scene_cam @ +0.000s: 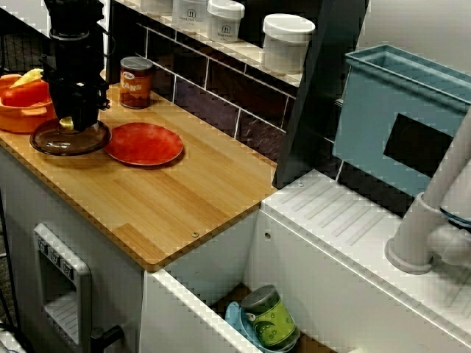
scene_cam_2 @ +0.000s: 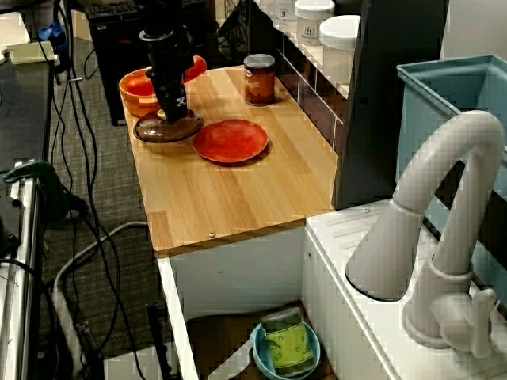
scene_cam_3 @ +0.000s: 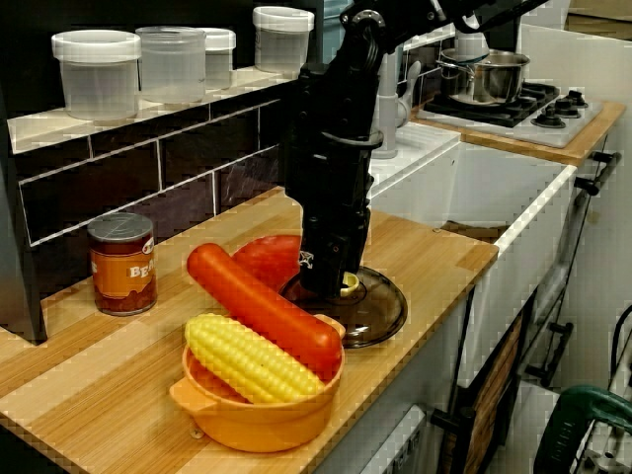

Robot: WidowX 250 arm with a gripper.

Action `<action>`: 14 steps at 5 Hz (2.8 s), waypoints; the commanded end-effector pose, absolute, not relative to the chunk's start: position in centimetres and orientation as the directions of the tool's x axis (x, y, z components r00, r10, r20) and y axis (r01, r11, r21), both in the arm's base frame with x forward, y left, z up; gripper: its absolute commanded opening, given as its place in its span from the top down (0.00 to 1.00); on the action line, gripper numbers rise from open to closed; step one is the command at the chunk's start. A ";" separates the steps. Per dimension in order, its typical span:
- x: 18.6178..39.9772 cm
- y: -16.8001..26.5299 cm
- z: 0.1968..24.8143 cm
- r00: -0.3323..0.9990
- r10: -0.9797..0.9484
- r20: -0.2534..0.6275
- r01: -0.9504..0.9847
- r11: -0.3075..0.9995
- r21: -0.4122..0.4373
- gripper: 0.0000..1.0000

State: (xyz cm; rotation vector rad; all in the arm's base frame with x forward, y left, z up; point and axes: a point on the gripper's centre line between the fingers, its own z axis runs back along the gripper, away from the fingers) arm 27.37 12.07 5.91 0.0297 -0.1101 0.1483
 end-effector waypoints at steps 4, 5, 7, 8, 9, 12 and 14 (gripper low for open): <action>29.2 3.1 9.8 0.980 -0.069 0.186 0.060 0.997 0.052 1.00; 28.9 1.4 8.7 0.979 -0.107 0.175 0.095 0.993 0.072 1.00; 28.7 -0.5 7.6 0.977 -0.139 0.162 0.129 0.989 0.070 1.00; 28.8 -1.4 7.2 0.977 -0.138 0.161 0.128 0.989 0.068 1.00; 29.2 -2.8 6.5 0.979 -0.140 0.145 0.131 0.989 0.068 1.00; 30.0 -3.5 4.9 0.979 -0.137 0.148 0.126 0.989 0.080 1.00; 30.3 -2.9 5.3 0.980 -0.133 0.147 0.120 0.988 0.096 0.00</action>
